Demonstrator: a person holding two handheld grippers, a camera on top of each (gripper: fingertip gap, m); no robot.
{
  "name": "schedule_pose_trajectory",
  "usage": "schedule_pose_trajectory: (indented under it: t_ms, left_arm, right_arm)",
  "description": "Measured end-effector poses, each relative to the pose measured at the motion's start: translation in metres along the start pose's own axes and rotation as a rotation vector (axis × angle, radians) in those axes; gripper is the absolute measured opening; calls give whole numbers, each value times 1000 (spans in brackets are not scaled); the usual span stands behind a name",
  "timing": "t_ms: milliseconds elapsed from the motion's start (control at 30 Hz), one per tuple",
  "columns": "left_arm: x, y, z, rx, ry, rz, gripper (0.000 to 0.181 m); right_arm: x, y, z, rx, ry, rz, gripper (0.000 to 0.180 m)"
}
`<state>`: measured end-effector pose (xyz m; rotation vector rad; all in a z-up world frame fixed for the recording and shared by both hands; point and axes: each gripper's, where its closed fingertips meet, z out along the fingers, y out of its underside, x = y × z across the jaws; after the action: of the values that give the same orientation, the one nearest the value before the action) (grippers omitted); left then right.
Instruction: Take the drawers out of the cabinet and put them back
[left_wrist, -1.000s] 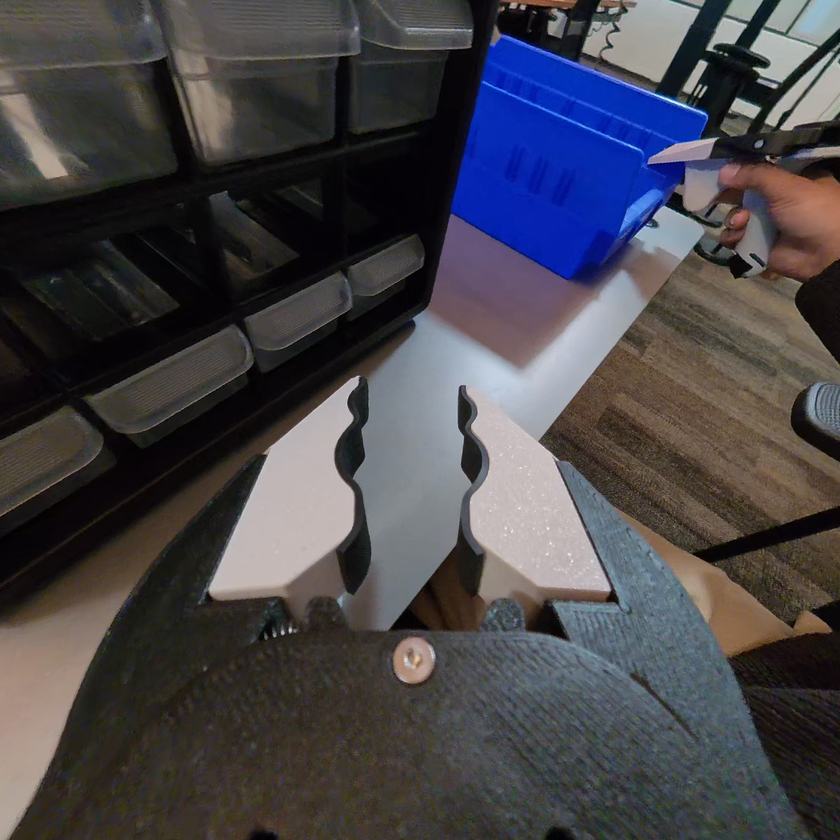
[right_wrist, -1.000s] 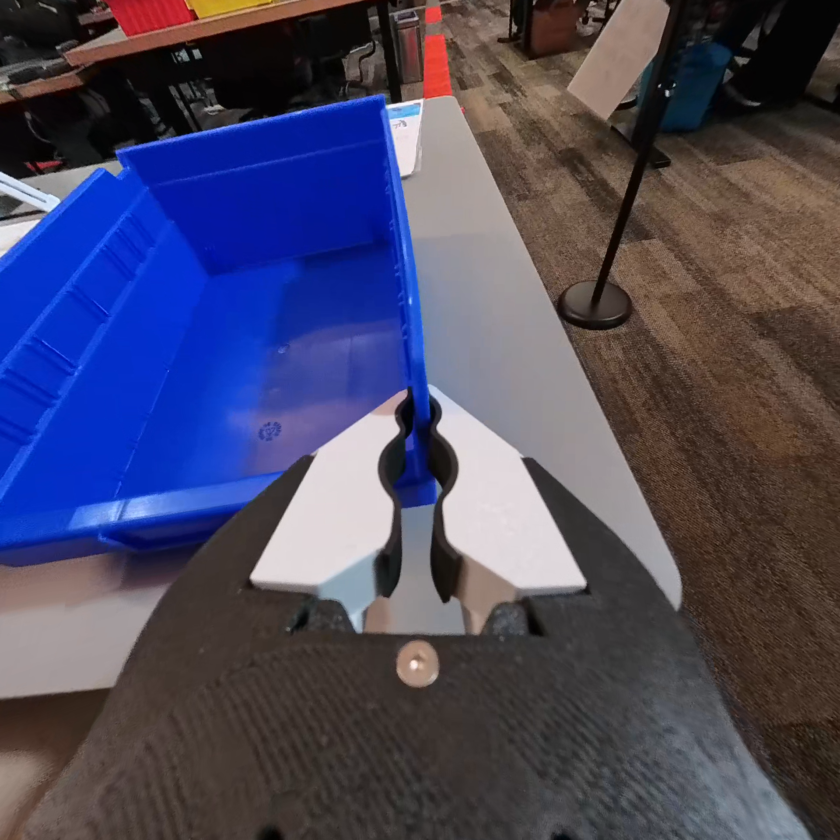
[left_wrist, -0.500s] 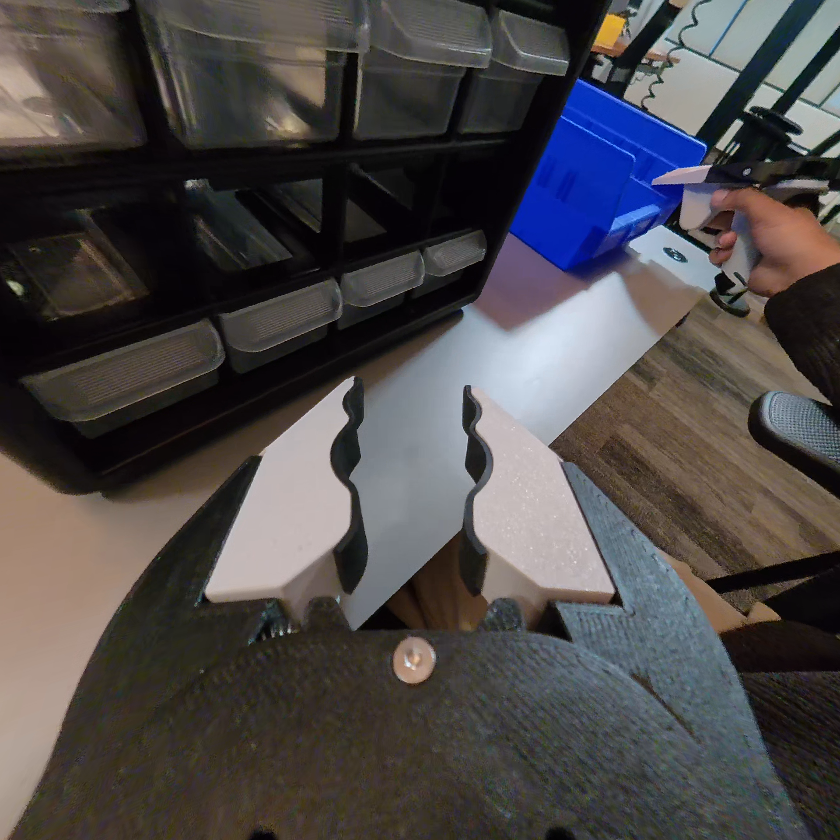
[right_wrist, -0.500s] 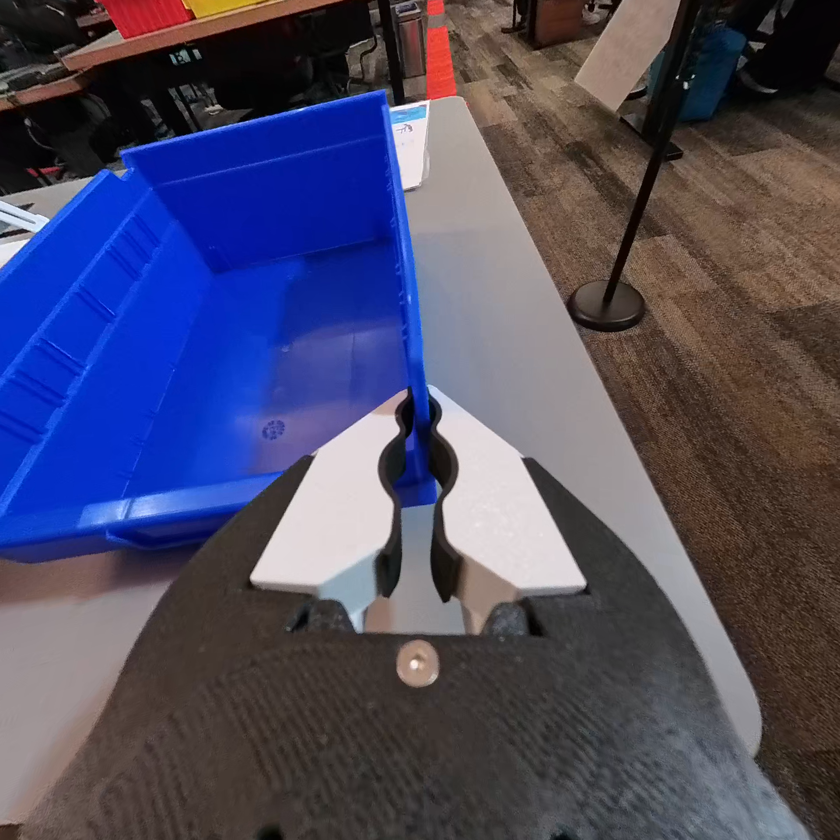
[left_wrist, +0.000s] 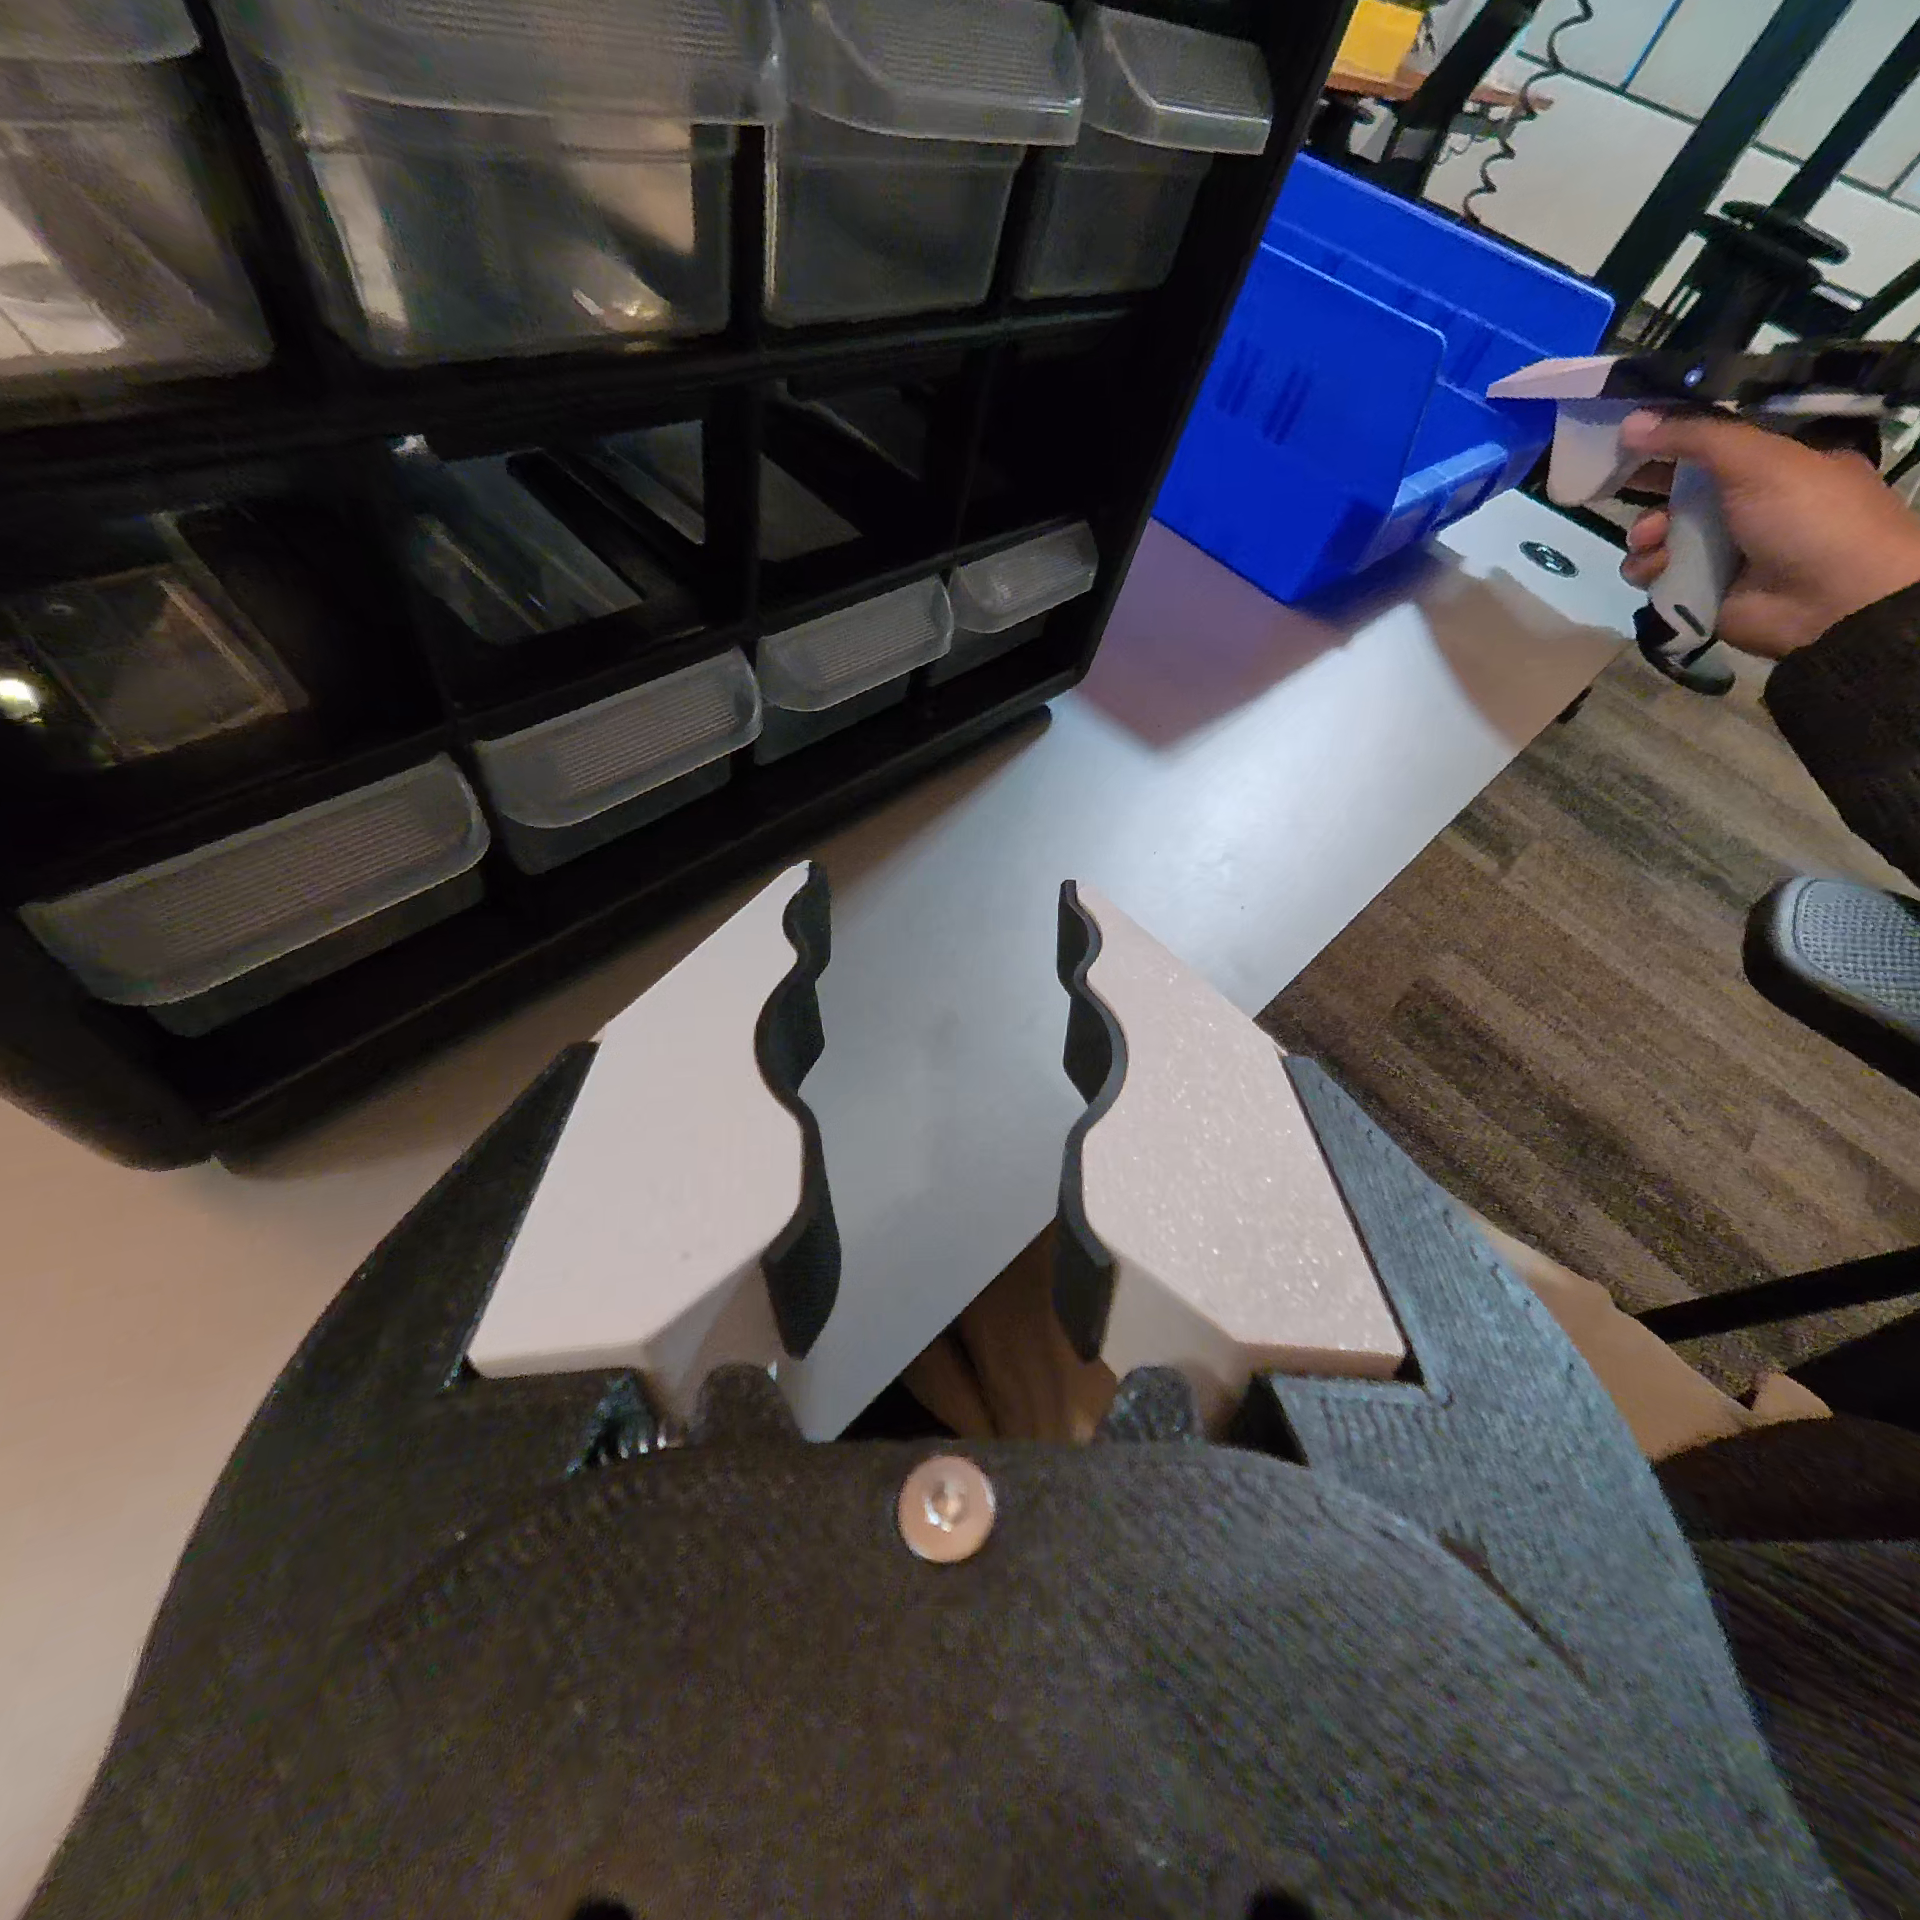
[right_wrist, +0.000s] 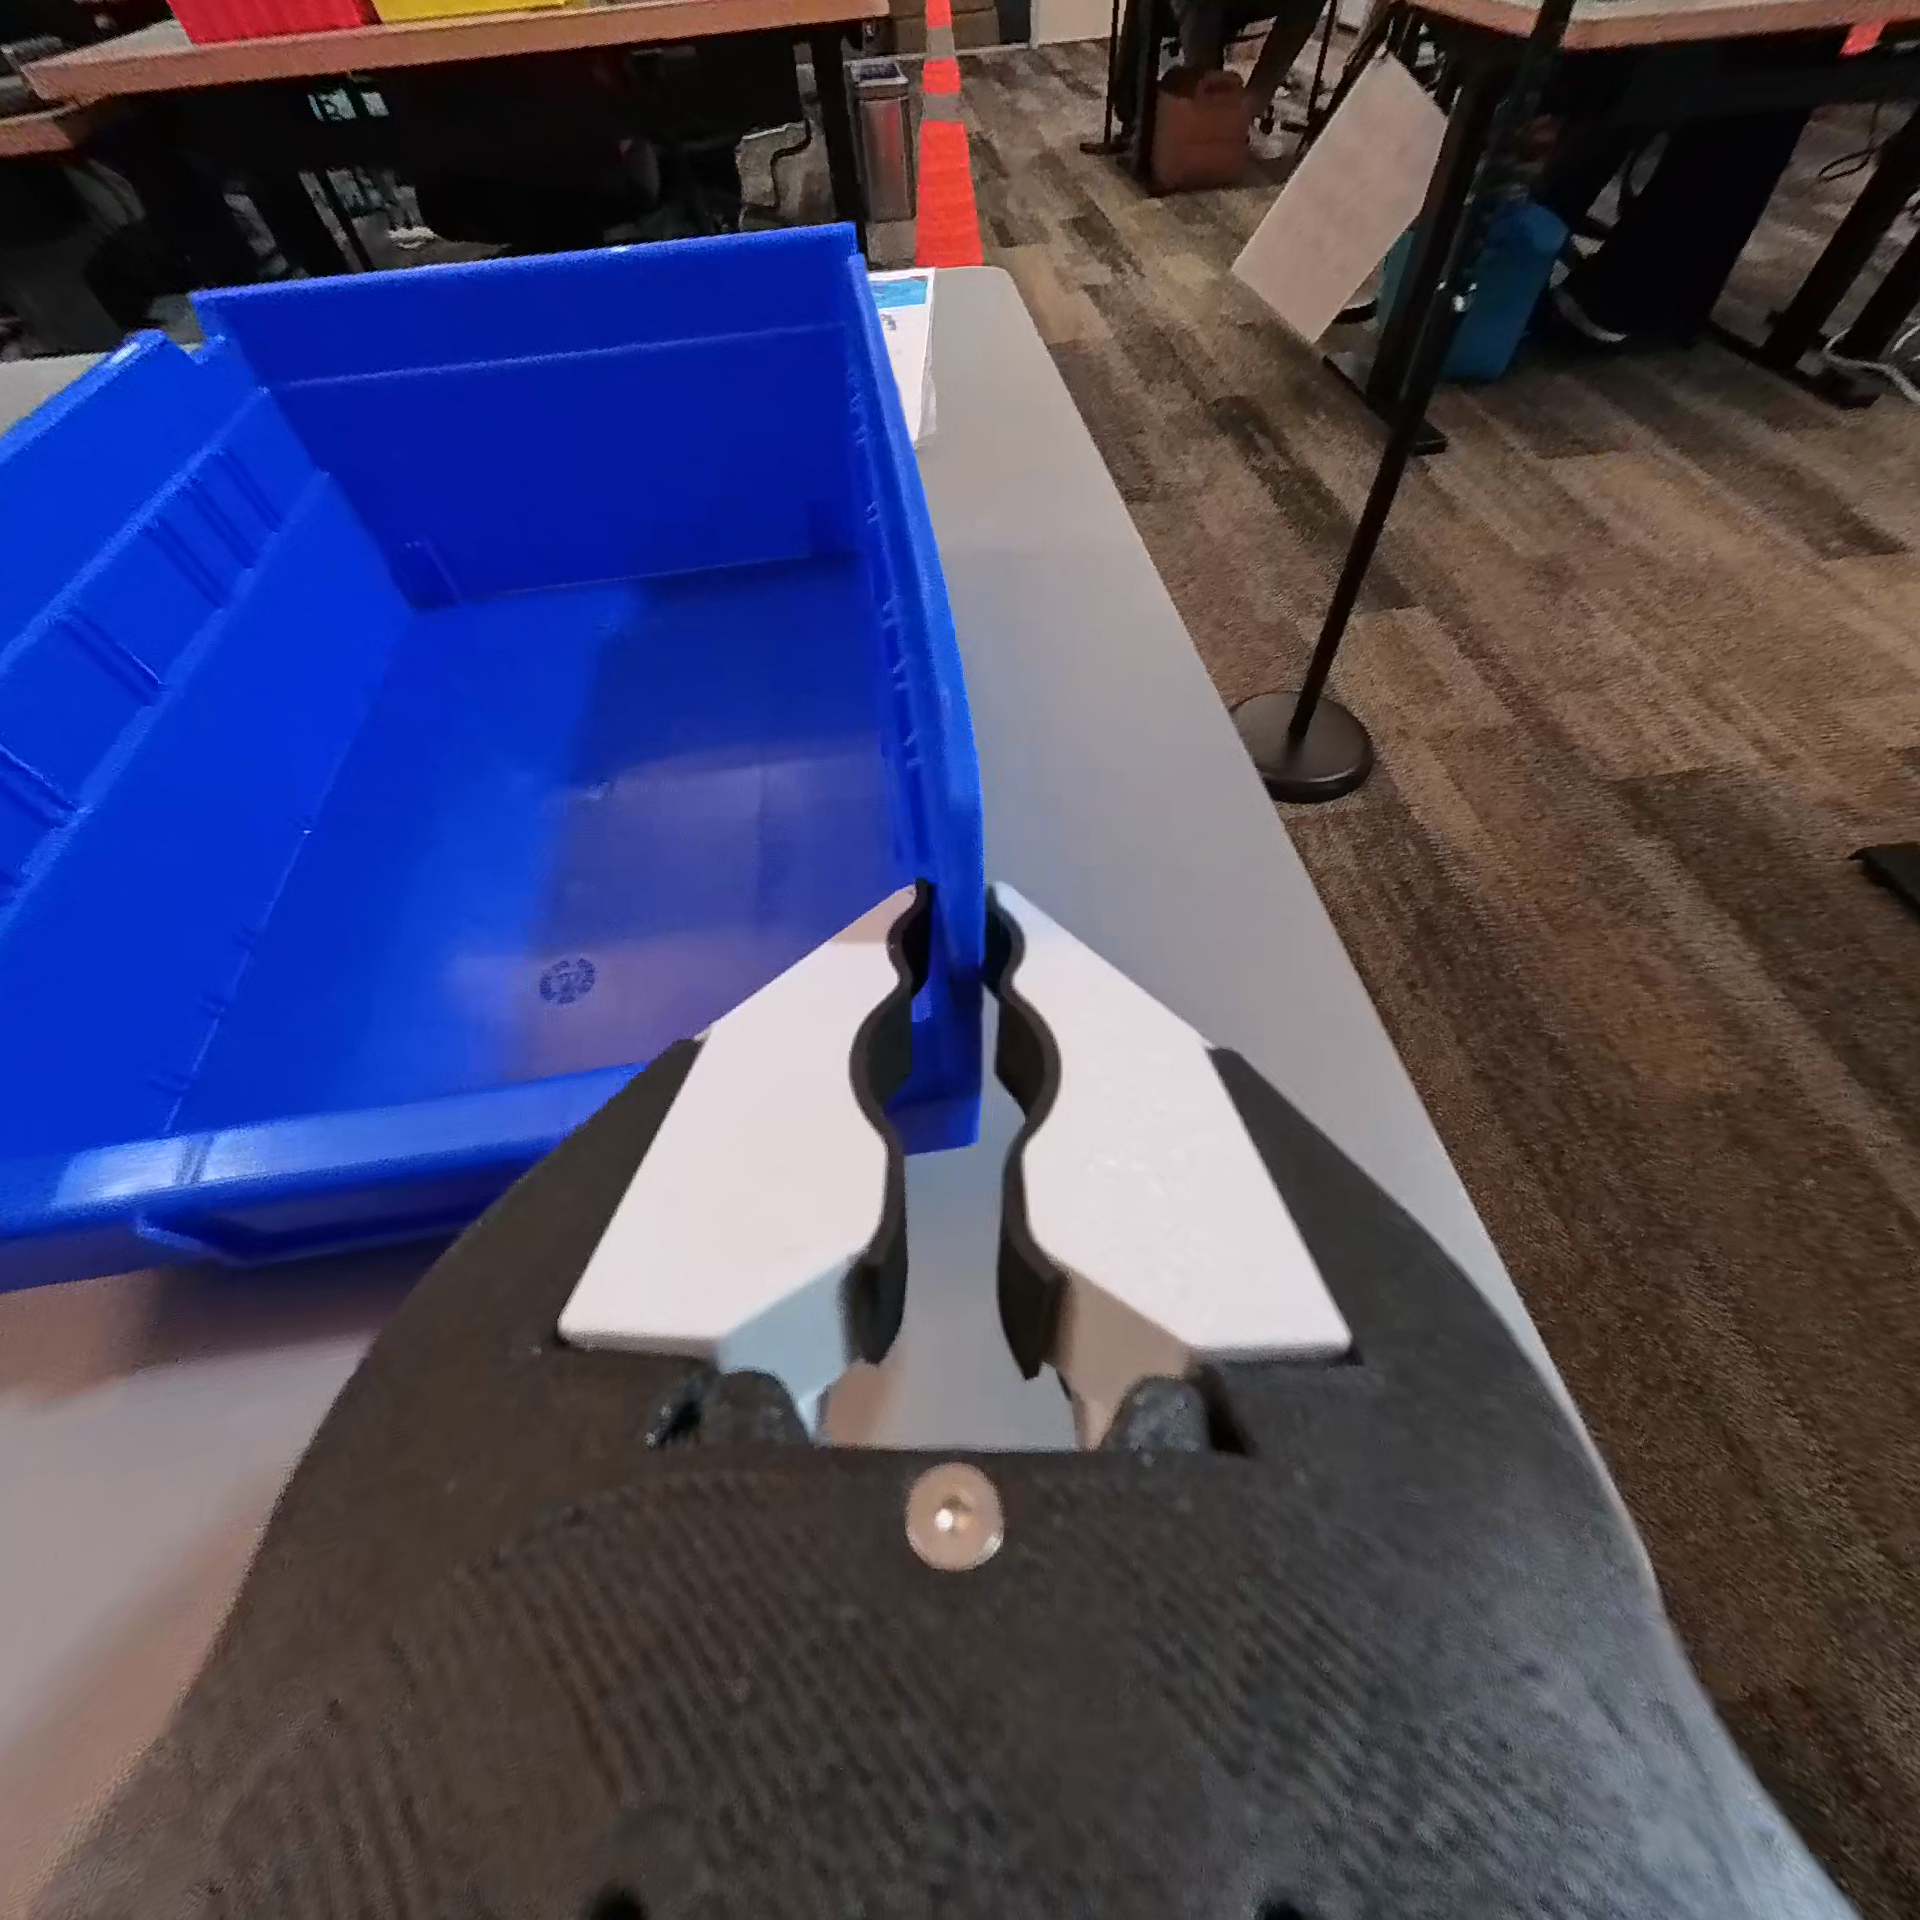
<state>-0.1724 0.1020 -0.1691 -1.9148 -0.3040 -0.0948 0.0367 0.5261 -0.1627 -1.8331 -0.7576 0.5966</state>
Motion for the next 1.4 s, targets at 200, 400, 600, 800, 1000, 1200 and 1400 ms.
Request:
schedule_pose_trajectory:
  t_ms: [200,400,600,800,1000,1200,1400]
  left_arm:
    - [-20,-6,-4,-2,-55,71,40]
    - [-37,-14,-11,36,-74,1,40]
    - [-45,-19,-15,55,-107,13,40]
    - [-53,-25,-20,73,-142,46,35]
    - [-80,-45,-45,167,-242,62,19]
    - [-113,-77,-93,350,-321,77,0]
    - [-212,-76,-171,402,-794,54,36]
  right_arm:
    - [9,-3,-7,16,46,20,24]
    - [10,-31,-21,141,107,9,23]
    - [5,-50,-32,241,145,-29,18]
    - [-4,-53,-32,256,135,-50,18]
    - [-9,-55,-32,268,132,-60,18]
    - [-16,-57,-31,274,124,-78,17]
    - [-16,-56,-30,275,130,-74,17]
